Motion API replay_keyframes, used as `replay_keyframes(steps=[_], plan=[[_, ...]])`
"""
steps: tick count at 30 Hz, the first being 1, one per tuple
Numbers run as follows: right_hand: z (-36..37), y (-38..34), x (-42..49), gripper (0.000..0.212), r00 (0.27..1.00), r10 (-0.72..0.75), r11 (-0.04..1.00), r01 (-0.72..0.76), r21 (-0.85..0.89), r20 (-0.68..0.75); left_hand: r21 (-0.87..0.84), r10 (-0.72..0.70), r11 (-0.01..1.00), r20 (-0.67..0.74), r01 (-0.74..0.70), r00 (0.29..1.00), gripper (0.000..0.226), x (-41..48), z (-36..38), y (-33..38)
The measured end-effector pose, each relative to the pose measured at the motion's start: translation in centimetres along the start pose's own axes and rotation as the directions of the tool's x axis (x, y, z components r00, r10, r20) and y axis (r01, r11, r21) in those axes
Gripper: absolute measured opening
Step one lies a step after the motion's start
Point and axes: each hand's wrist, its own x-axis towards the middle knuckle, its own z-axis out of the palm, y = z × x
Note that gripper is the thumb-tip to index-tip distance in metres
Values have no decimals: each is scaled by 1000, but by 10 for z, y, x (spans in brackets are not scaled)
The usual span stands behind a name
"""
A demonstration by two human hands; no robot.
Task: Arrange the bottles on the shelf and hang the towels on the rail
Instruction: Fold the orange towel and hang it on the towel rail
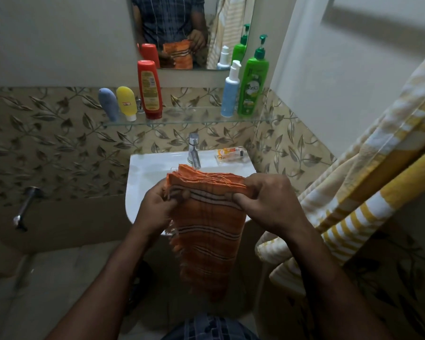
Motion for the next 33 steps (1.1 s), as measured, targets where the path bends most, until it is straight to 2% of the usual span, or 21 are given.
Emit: replay_keyframes(steps=[3,6,8,14,17,19,22,25,27,30,33], plan=[[-6,5,0,19,998,63,995,-63,80,5,-31,6,999,-60,-8,998,30,3,-4,-1],[-8,8,2,24,992,119,984,-114,137,-33,-65,13,998,-4,-13,1000,41,4,-5,6],[-8,10,2,27,987,153,968,-141,210,-42,-98,9,995,51,-4,999,40,4,-5,11],[-15,21,6,26,982,190,796,-157,585,5,-152,50,988,262,-10,964,16,-1,5,39],[-16,20,7,32,990,144,737,-115,666,12,-160,89,986,277,-46,957,26,0,9,49],[-17,22,7,33,994,105,768,-87,635,9,-119,119,989,246,-92,962,18,1,9,51],[-20,28,10,45,1000,19,904,-25,427,17,8,186,982,173,-190,967,20,4,12,51],[-22,27,11,63,997,-40,953,17,301,72,135,295,942,99,-307,950,33,4,18,49],[-20,25,11,70,991,-87,972,63,224,100,214,348,909,83,-358,934,32,3,21,49],[-16,19,13,64,980,-141,971,110,213,137,284,374,878,94,-385,923,29,3,25,51],[-12,11,16,55,974,-212,957,189,219,85,309,348,879,101,-362,932,38,4,27,49]])
